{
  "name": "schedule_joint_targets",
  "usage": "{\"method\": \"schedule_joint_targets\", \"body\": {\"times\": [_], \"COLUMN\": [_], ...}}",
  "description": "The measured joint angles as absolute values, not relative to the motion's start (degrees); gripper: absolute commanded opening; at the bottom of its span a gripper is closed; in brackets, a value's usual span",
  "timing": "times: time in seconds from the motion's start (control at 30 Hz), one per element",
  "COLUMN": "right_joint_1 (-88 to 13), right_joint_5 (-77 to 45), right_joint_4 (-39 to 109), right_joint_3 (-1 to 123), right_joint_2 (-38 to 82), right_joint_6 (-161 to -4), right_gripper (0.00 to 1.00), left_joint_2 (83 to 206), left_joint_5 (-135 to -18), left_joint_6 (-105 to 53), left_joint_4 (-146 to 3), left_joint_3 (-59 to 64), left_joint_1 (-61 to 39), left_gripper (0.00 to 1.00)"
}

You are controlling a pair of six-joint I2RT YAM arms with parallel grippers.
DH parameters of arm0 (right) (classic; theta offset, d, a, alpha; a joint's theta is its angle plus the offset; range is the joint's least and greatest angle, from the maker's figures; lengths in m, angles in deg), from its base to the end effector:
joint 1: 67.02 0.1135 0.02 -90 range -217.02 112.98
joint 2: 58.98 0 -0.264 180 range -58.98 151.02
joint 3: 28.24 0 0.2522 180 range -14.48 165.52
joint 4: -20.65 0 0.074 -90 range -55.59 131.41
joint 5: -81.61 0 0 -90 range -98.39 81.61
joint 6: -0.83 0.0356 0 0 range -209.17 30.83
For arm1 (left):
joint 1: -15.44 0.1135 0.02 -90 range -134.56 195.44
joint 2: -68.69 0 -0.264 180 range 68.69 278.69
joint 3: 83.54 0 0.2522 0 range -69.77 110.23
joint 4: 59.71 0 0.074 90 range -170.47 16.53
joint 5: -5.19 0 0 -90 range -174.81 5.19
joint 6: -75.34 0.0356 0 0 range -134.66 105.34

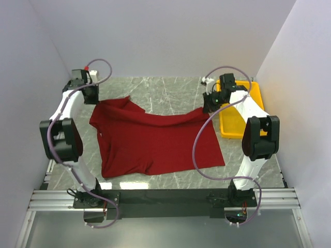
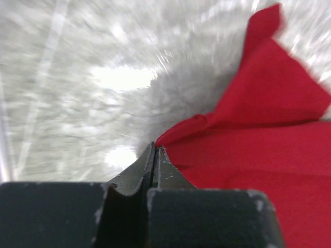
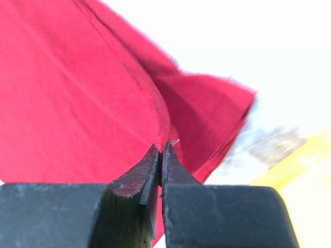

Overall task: Fold and stack the t-shirts
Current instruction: Flatten the tshirt out

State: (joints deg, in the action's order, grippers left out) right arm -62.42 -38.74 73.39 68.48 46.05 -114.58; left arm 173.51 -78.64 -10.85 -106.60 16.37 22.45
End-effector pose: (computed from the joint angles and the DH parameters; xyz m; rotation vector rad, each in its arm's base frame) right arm 0.3860 0.0491 0.2404 -0.8169 2.3711 0.5507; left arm 0.4039 0.0458 0.2612 -0.0229 2.4682 -0.0518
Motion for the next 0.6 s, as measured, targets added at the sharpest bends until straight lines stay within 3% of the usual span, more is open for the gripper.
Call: {"method": "schedule_joint_targets", "body": {"times": [0.6], "right_joint_1": [-65.6], "right_joint_5": [-36.6], "right_joint_4": [67.8], "right_joint_3": [88.7], "right_joint_2": [51.4], "right_joint_6": [-97.0], "right_gripper": [0.0], "left_joint_2": [159.1], "left_joint_5": [-75.1], "left_joint_6": [-19.1], "left_joint_4": [-99.0], "left_joint_3": [8.6], "left_joint_1": [30.7], "left_gripper": [0.0]}}
